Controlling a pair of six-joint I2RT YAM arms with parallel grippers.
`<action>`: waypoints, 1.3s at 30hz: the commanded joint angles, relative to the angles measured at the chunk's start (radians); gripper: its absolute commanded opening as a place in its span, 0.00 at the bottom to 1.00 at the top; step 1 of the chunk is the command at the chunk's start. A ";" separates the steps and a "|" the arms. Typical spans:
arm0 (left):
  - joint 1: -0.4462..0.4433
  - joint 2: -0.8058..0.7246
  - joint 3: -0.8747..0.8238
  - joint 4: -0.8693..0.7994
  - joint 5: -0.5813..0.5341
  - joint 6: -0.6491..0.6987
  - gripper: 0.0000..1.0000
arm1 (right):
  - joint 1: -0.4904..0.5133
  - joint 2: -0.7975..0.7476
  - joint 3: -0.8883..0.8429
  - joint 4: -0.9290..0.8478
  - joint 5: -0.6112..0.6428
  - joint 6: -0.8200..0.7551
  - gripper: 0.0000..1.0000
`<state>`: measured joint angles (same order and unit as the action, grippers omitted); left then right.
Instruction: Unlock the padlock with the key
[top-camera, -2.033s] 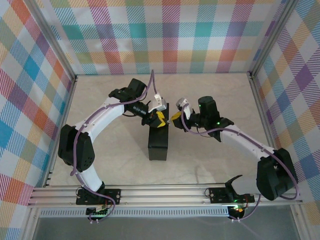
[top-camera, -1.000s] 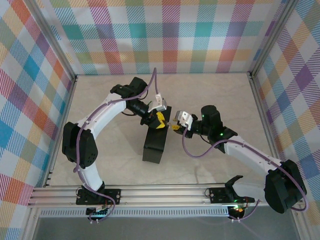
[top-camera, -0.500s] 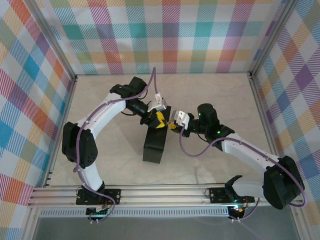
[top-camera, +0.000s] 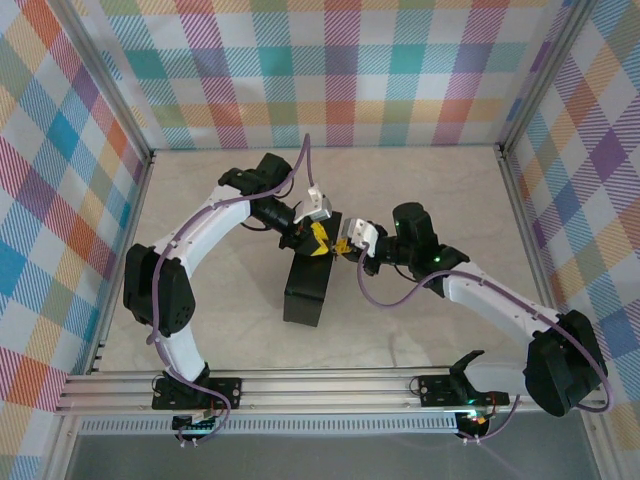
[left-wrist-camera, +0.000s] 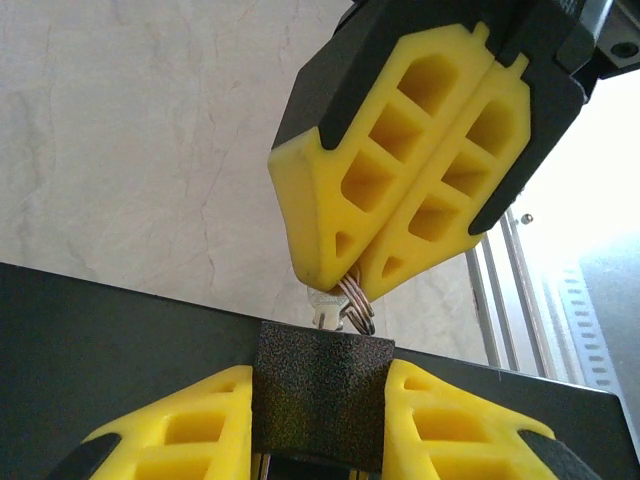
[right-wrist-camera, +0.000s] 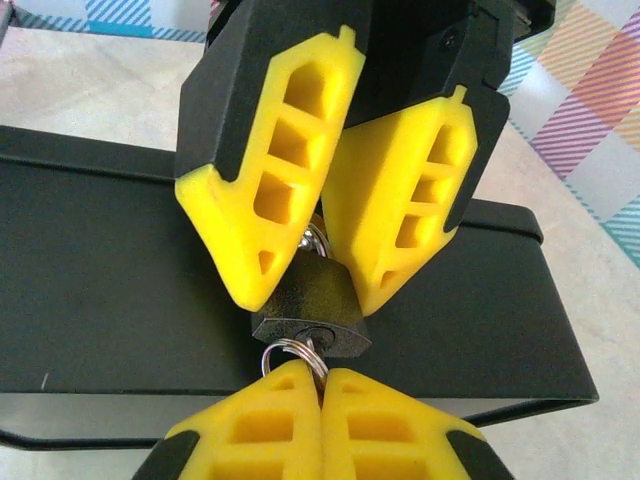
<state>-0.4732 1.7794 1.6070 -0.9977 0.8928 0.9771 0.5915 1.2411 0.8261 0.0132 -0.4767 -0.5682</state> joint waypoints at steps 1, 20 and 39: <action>-0.002 -0.034 -0.008 0.041 0.040 -0.033 0.10 | 0.007 -0.003 0.079 -0.084 -0.216 0.129 0.00; -0.004 -0.080 -0.079 0.142 0.049 -0.067 0.15 | -0.047 0.074 0.079 -0.095 -0.446 0.445 0.00; 0.006 -0.054 -0.035 0.033 0.072 -0.007 0.13 | -0.019 -0.091 -0.036 -0.040 -0.044 -0.029 0.32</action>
<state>-0.4747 1.7256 1.5288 -0.9649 0.9154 0.9627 0.5522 1.1400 0.8108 -0.0902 -0.5674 -0.5076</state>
